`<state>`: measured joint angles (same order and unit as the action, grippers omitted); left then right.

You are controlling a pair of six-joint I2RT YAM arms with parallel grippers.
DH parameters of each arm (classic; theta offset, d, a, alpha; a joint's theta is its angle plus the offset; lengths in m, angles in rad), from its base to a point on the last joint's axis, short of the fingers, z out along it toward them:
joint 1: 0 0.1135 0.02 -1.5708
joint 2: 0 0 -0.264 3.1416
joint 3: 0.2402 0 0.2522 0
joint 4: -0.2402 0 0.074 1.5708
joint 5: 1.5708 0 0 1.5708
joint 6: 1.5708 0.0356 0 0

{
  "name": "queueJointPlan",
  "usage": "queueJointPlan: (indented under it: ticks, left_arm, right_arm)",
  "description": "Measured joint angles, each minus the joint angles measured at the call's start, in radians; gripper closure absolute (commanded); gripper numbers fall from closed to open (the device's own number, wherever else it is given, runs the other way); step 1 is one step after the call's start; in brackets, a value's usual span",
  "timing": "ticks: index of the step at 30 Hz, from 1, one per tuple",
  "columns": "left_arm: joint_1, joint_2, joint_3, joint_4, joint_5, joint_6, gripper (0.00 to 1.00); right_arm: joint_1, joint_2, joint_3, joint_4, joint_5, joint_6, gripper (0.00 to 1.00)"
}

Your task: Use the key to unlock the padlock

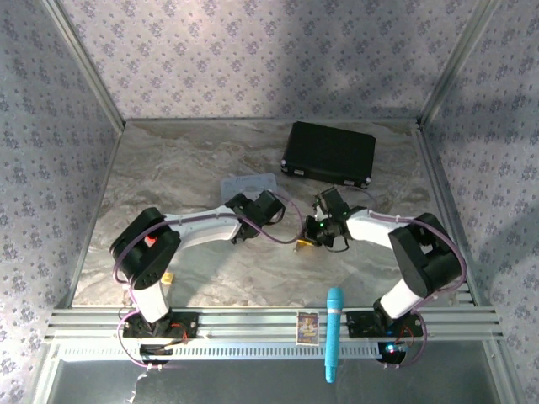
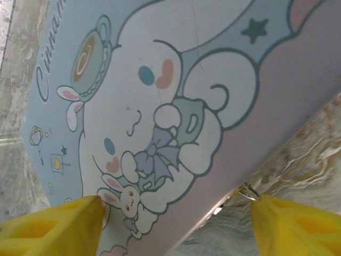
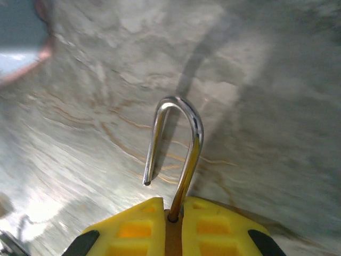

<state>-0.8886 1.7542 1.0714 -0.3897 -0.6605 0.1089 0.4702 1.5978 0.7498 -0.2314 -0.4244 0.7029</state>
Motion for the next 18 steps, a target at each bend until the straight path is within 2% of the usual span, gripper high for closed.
queueJointPlan:
  ticks: [4,7,8,9,12,18]
  left_arm:
    - [0.021,-0.002,-0.006,-0.007,-0.007,-0.017,0.19]
    - [0.031,-0.014,-0.018,-0.007,-0.006,-0.032,0.16]
    - [0.034,-0.020,-0.023,-0.008,-0.003,-0.034,0.01]
    - [0.039,-0.027,-0.027,-0.014,0.007,-0.043,0.00]
    - [0.060,-0.062,-0.027,-0.052,0.054,-0.094,0.00]
    - [0.073,-0.220,-0.027,-0.076,0.106,-0.163,0.00]
  right_arm:
    - [-0.054,0.039,0.084,-0.202,-0.018,-0.154,0.99]
    - [-0.078,0.054,0.129,-0.325,0.005,-0.230,0.82]
    - [-0.080,0.055,0.138,-0.350,0.014,-0.246,0.76]
    - [-0.081,0.055,0.149,-0.378,0.024,-0.261,0.68]
    - [-0.081,0.055,0.184,-0.433,0.041,-0.292,0.60]
    - [-0.064,0.013,0.229,-0.494,0.142,-0.305,0.54]
